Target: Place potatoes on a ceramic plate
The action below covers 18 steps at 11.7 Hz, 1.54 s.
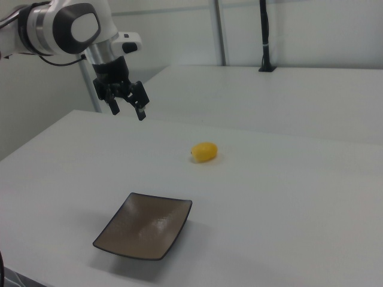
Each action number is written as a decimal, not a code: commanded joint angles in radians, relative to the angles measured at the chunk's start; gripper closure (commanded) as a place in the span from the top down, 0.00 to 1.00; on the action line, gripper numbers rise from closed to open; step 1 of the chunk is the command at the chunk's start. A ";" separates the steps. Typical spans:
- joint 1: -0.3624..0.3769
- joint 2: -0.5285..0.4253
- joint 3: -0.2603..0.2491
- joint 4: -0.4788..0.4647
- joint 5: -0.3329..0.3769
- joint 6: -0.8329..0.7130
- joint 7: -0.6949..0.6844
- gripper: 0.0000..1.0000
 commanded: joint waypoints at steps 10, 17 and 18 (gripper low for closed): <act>-0.055 0.284 0.000 0.347 0.020 0.038 0.723 1.00; -0.042 0.564 -0.003 0.590 0.056 0.144 0.858 1.00; -0.042 0.598 -0.009 0.591 0.079 0.188 0.863 1.00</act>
